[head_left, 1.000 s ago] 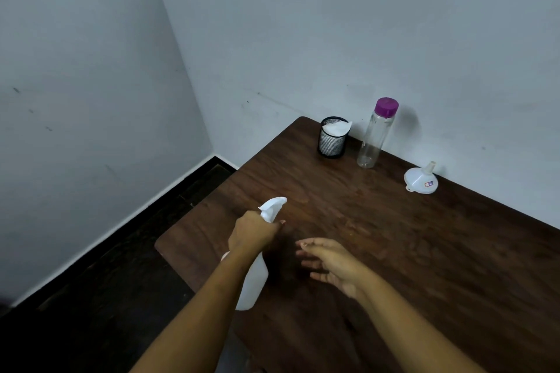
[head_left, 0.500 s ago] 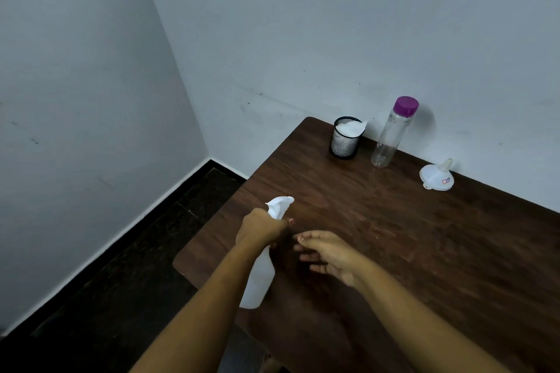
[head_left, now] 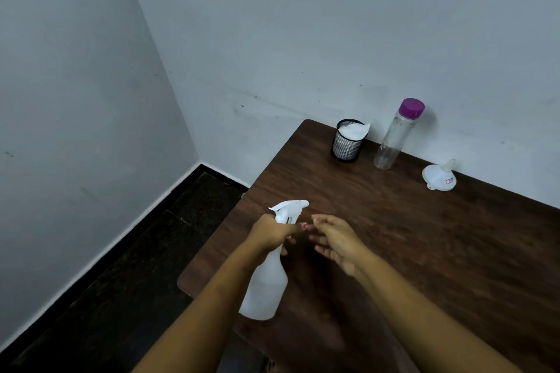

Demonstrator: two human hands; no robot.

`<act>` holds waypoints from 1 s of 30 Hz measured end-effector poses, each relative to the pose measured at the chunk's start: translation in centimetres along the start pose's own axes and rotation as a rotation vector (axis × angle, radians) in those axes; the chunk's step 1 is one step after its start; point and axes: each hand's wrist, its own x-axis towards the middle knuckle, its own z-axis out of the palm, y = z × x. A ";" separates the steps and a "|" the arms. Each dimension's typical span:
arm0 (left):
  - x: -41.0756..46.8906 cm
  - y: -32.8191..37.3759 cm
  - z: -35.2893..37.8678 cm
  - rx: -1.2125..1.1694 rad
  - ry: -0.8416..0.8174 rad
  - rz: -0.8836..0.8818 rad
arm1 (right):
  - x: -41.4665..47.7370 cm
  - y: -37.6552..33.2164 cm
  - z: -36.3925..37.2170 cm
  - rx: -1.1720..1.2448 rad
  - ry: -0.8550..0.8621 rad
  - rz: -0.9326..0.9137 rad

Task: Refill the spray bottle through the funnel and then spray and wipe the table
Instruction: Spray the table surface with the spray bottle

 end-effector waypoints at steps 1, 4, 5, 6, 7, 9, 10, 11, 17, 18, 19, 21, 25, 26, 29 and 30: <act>-0.1 0.2 -0.2 -0.040 -0.045 0.019 | 0.1 -0.3 0.2 0.070 0.010 -0.023; -0.6 0.9 -1.0 -0.105 -0.137 0.063 | 0.0 -1.6 0.9 0.255 -0.003 -0.151; -0.6 1.2 -1.2 -0.104 -0.160 0.078 | -0.1 -2.2 1.2 0.286 -0.013 -0.199; -0.6 1.4 -1.3 -0.113 -0.187 0.099 | -0.3 -2.8 1.4 0.304 -0.021 -0.240; -0.6 1.7 -1.4 -0.128 -0.208 0.121 | -0.4 -3.3 1.6 0.317 -0.023 -0.270; -0.6 2.3 -1.4 -0.143 -0.237 0.165 | -0.5 -4.4 1.8 0.331 -0.022 -0.318; -0.6 2.5 -1.5 -0.147 -0.245 0.186 | -0.5 -4.8 1.8 0.322 -0.023 -0.342; -0.6 2.7 -1.5 -0.159 -0.249 0.199 | -0.5 -5.2 1.6 0.297 -0.028 -0.366; -0.7 2.9 -1.9 -0.289 -0.258 0.190 | -0.9 -7.0 0.3 0.168 -0.168 -0.473; -0.7 3.0 -1.9 -0.295 -0.258 0.189 | -0.9 -7.2 0.2 0.169 -0.183 -0.478; -0.5 3.0 -1.8 -0.297 -0.251 0.189 | -0.8 -7.3 0.1 0.179 -0.193 -0.482; -0.4 3.3 -1.8 -0.292 -0.232 0.190 | -0.8 -7.5 0.0 0.200 -0.200 -0.496; -0.2 3.8 -1.9 -0.304 -0.233 0.195 | -0.8 -8.0 -0.6 0.075 -0.207 -0.576; -0.2 4.1 -1.9 -0.304 -0.237 0.204 | -0.8 -8.3 -0.8 0.028 -0.214 -0.587; 0.0 4.8 -1.7 -0.321 -0.232 0.226 | -0.7 -9.5 -1.1 -0.093 -0.192 -0.626; 0.0 5.0 -1.6 -0.332 -0.223 0.228 | -0.7 -9.9 -1.1 -0.158 -0.170 -0.637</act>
